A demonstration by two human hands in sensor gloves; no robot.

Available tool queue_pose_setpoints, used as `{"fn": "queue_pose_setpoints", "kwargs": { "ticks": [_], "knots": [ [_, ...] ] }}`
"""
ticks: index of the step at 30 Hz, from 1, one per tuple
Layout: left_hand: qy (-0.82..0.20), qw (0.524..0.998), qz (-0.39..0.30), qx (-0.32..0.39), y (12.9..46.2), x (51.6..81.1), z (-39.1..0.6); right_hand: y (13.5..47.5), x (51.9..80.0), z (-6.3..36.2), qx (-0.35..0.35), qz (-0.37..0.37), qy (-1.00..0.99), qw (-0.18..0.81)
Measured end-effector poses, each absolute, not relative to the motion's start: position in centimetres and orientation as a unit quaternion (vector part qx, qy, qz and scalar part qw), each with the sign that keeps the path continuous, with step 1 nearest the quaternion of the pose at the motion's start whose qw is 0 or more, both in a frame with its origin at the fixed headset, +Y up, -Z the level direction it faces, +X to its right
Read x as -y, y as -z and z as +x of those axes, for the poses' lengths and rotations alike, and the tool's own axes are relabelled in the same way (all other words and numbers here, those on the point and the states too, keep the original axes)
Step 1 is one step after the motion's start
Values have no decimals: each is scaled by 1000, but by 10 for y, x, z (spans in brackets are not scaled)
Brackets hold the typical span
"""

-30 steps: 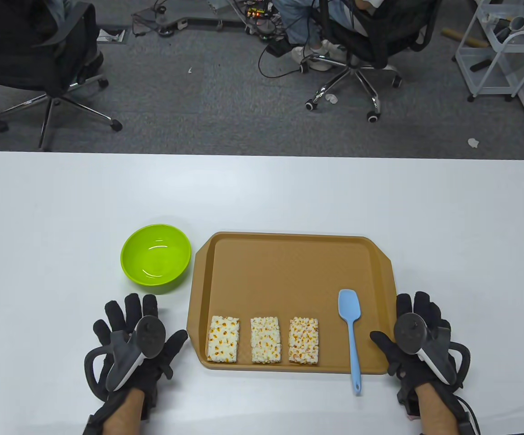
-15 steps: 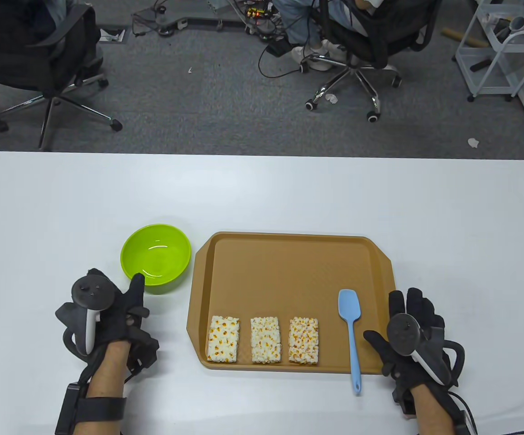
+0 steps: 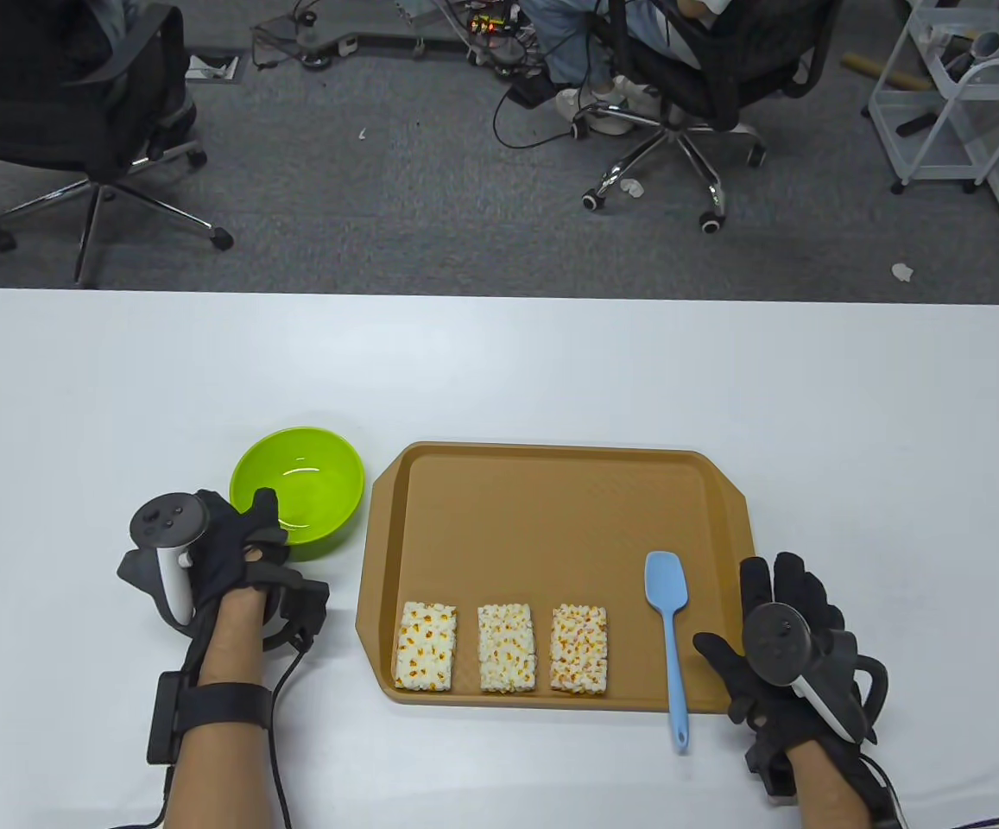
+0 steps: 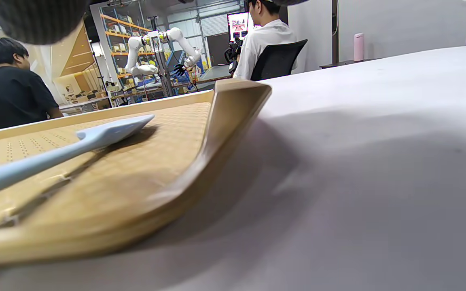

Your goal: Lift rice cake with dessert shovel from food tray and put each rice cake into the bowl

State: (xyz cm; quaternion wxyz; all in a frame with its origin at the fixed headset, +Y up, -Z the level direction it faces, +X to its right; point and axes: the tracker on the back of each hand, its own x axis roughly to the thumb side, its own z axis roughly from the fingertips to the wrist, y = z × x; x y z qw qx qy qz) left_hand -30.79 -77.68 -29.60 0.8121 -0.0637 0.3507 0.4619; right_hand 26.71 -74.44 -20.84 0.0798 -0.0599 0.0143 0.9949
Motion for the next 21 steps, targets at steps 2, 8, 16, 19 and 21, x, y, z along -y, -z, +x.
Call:
{"fn": "queue_pose_setpoints", "kwargs": {
  "ticks": [2, 8, 16, 19, 21],
  "knots": [
    [-464, 810, -51, -355, 298, 779, -306, 208, 745, 268, -16, -61, -995, 83],
    [-502, 783, -8, -368, 298, 786, -307, 209, 746, 266, -18, -58, -995, 81],
    [-539, 777, 7, -326, 298, 768, -301, 214, 742, 261, 8, -55, -991, 126],
    [-535, 795, 13, -286, 296, 748, -291, 222, 730, 264, 23, -60, -974, 215],
    [-546, 797, 0, -258, 296, 739, -280, 230, 723, 262, 13, -50, -967, 251]
  ]
}}
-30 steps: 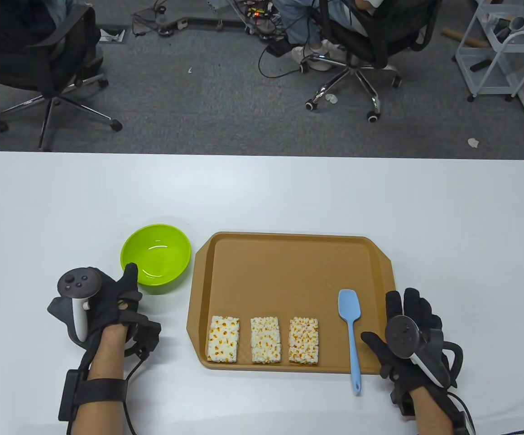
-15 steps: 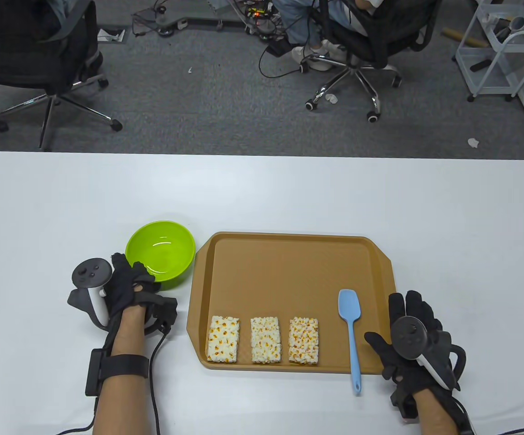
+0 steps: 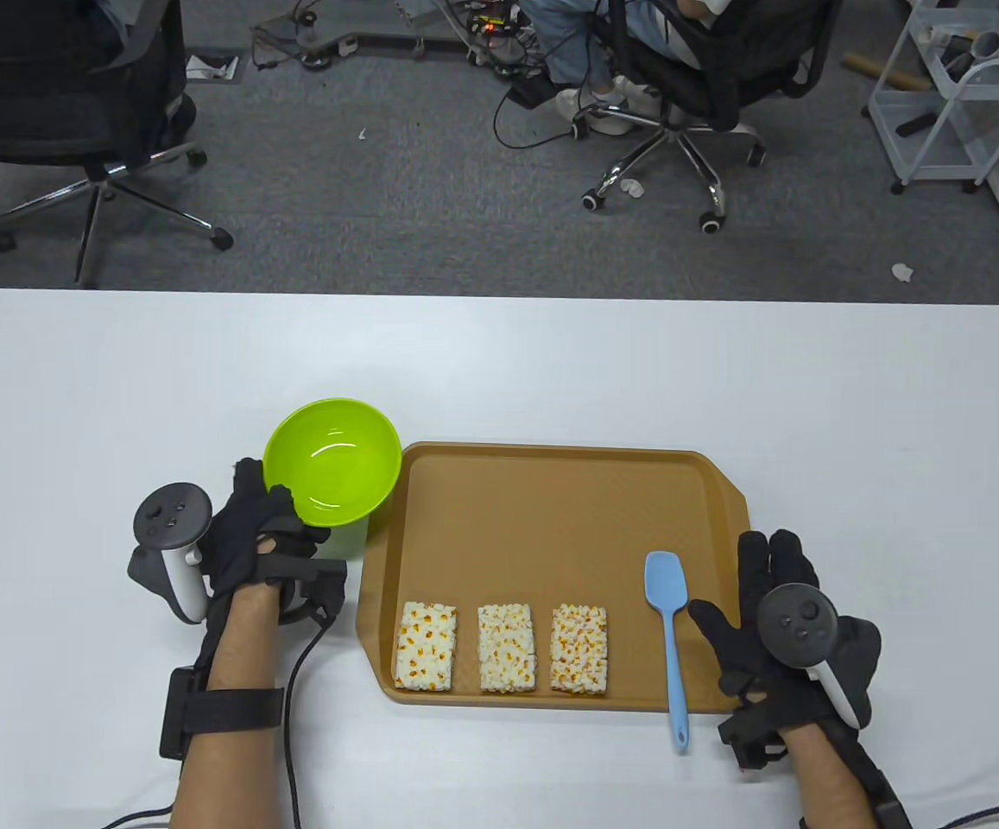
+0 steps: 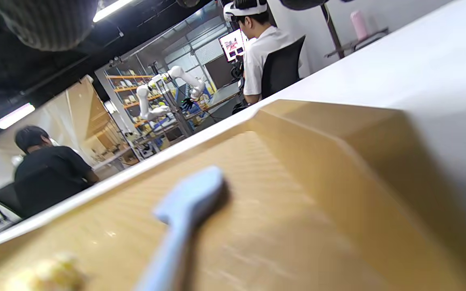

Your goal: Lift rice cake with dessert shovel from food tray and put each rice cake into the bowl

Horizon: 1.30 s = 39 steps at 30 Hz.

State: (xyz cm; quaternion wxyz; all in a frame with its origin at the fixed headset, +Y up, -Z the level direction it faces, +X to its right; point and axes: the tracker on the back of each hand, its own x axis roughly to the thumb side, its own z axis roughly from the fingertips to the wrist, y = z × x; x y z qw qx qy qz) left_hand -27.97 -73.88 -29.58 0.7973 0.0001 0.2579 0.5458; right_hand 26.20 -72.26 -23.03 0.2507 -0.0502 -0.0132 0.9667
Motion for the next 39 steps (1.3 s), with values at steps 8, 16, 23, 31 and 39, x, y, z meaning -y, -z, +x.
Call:
{"fn": "queue_pose_setpoints", "kwargs": {
  "ticks": [8, 16, 23, 31, 39],
  "knots": [
    [-572, 804, -71, -147, 291, 725, -209, 269, 709, 228, -23, 13, -895, 445],
    [-572, 809, -127, -49, 276, 718, -127, 263, 733, 194, -105, 43, -840, 530],
    [-560, 817, -137, -27, 268, 717, -108, 262, 739, 189, -153, 54, -787, 596],
    [-557, 818, -143, -17, 265, 722, -100, 259, 740, 196, -154, 26, -752, 640],
    [-544, 832, -107, 21, 267, 719, -115, 260, 738, 218, -127, -14, -754, 644]
  ]
}}
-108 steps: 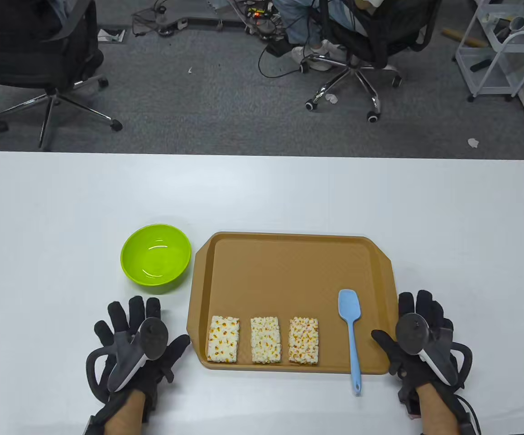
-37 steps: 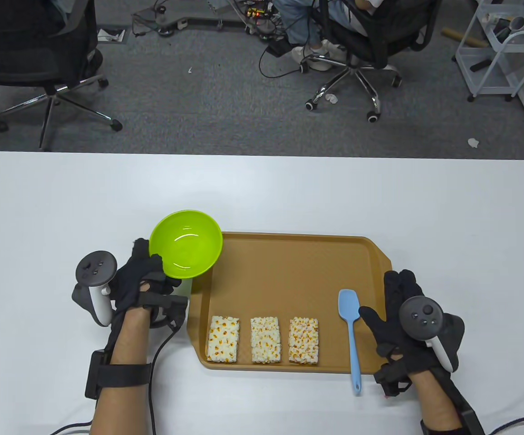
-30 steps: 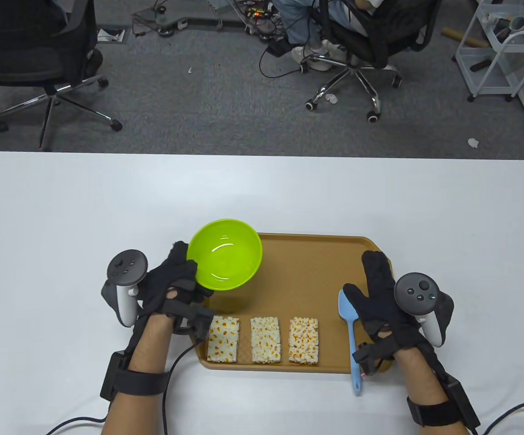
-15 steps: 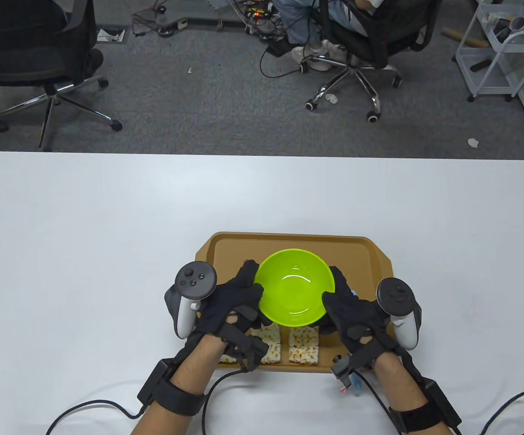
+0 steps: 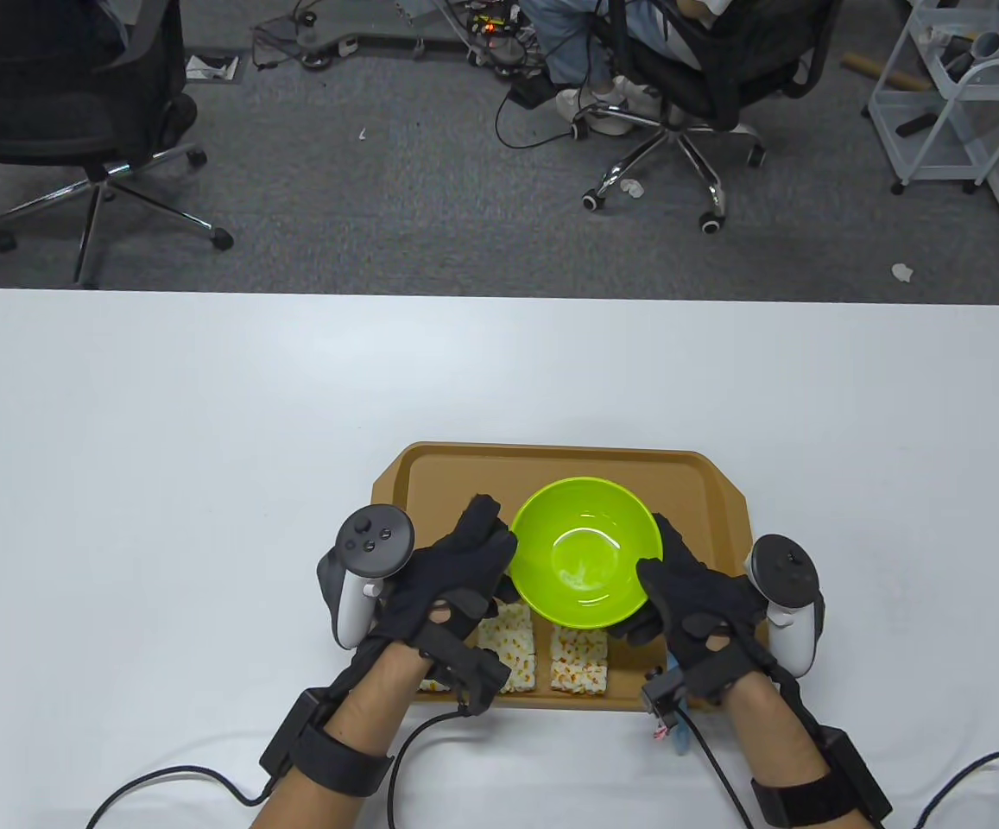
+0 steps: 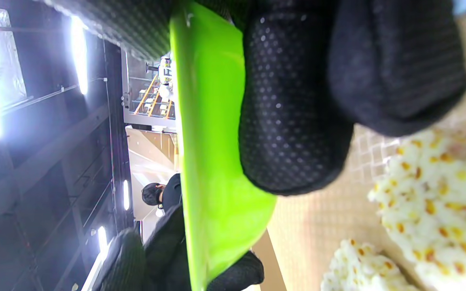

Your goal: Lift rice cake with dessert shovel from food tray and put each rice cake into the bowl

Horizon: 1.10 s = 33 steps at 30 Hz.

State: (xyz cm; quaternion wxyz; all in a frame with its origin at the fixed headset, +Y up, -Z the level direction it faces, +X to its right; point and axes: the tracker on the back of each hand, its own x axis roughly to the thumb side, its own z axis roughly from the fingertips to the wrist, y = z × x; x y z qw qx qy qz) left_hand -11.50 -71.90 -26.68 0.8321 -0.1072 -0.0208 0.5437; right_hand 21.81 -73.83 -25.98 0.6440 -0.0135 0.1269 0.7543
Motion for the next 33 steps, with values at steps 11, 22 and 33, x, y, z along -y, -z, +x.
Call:
{"fn": "queue_pose_setpoints", "kwargs": {
  "ticks": [11, 22, 33],
  "knots": [
    [-186, 979, -89, 8, 265, 718, -203, 258, 716, 322, 1, -169, -753, 636],
    [-193, 973, -105, -65, 256, 738, -252, 258, 753, 404, 53, -369, -709, 599],
    [-202, 973, -98, -58, 255, 738, -251, 263, 773, 415, 59, -436, -733, 519]
  ]
}}
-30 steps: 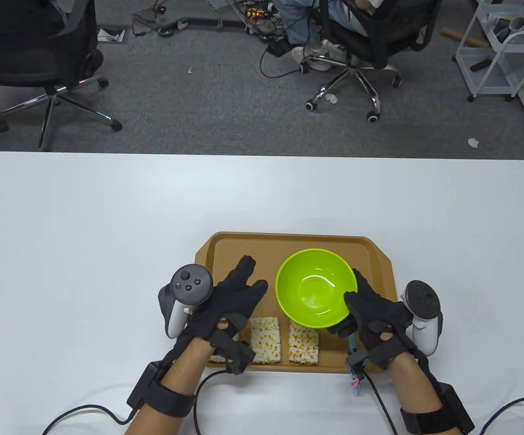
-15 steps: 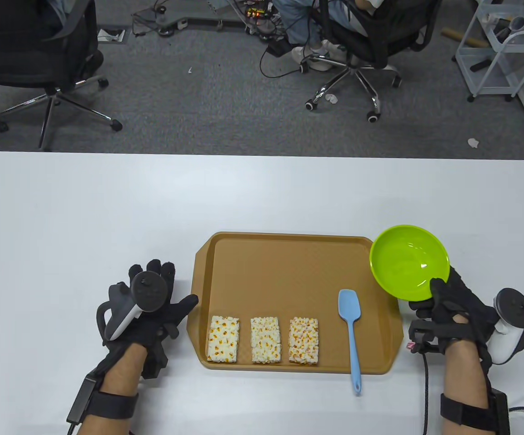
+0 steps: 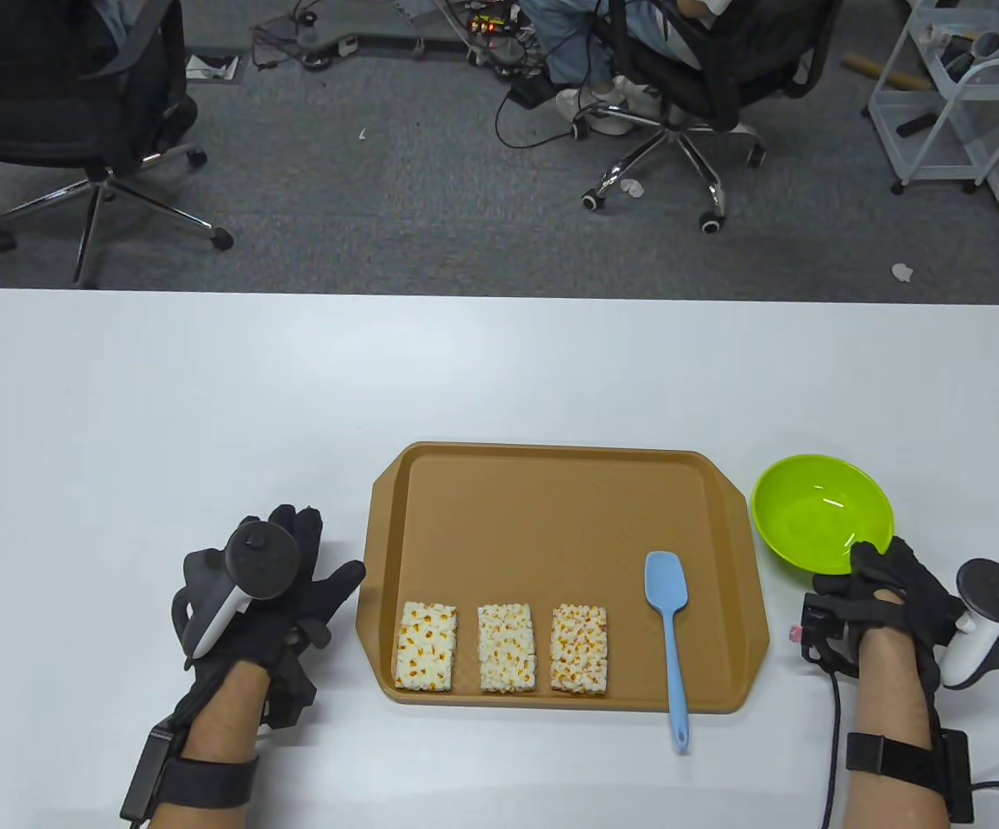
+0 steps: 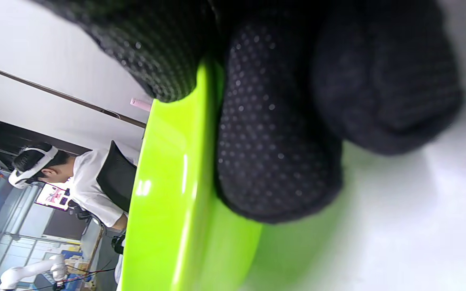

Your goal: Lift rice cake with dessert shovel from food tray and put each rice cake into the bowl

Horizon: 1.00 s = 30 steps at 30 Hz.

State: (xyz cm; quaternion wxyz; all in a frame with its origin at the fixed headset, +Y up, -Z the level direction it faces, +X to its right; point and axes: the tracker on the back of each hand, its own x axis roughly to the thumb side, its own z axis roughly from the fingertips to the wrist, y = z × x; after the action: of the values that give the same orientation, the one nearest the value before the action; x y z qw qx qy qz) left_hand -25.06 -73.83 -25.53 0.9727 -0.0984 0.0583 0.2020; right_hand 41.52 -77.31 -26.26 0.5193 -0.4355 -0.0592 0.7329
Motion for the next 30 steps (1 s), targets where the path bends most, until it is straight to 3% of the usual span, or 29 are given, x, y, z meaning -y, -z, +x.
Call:
{"fn": "queue_pose_setpoints", "kwargs": {
  "ticks": [11, 15, 18, 21, 26, 30],
  "knots": [
    [-194, 975, -101, -48, 255, 737, -246, 257, 772, 415, 67, -491, -747, 443],
    [-192, 975, -96, -55, 255, 737, -248, 247, 747, 414, 111, -505, -796, 314],
    [-191, 975, -97, -61, 256, 738, -249, 239, 711, 390, 138, -423, -860, 249],
    [-190, 975, -98, -64, 256, 740, -249, 237, 695, 333, 109, -272, -932, 211],
    [-186, 975, -103, -66, 256, 743, -248, 227, 717, 241, -101, -137, -981, 90],
    [-188, 975, -100, -70, 257, 742, -249, 214, 733, 205, -144, -93, -985, -20]
  ]
}}
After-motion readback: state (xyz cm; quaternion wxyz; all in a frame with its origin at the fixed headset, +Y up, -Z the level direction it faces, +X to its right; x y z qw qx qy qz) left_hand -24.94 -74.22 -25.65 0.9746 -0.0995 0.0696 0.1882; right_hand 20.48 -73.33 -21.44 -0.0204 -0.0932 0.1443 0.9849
